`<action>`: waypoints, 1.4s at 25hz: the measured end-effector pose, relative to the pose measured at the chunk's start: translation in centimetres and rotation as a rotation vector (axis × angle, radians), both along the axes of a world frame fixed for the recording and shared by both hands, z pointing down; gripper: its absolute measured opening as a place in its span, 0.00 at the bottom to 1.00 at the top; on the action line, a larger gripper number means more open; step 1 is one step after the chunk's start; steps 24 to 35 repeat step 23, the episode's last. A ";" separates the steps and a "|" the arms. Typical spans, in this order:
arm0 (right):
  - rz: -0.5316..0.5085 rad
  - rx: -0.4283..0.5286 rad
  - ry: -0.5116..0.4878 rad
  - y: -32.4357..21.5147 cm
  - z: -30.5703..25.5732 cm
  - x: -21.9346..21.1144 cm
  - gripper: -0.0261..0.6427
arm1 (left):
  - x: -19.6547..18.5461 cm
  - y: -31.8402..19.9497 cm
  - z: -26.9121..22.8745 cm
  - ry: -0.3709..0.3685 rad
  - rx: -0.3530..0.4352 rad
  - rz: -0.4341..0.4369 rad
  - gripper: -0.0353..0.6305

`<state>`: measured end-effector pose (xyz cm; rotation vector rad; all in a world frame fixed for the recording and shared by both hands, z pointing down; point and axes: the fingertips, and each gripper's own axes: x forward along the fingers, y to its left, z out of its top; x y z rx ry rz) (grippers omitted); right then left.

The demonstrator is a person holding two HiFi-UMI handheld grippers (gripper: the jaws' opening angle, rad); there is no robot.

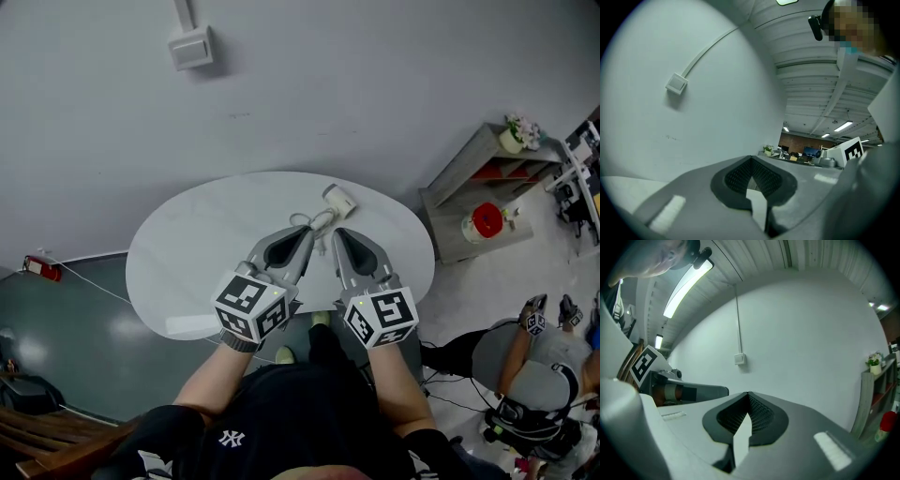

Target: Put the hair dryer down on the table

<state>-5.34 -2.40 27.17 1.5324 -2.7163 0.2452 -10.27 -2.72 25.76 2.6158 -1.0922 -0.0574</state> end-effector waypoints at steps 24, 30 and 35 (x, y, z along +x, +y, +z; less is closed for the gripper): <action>-0.019 0.030 0.029 2.6 -1.1 -0.7 0.07 | 0.1 2.4 -1.3 -0.002 0.037 -0.010 0.05; -0.019 0.030 0.029 2.6 -1.1 -0.7 0.07 | 0.1 2.4 -1.3 -0.002 0.037 -0.010 0.05; -0.019 0.030 0.029 2.6 -1.1 -0.7 0.07 | 0.1 2.4 -1.3 -0.002 0.037 -0.010 0.05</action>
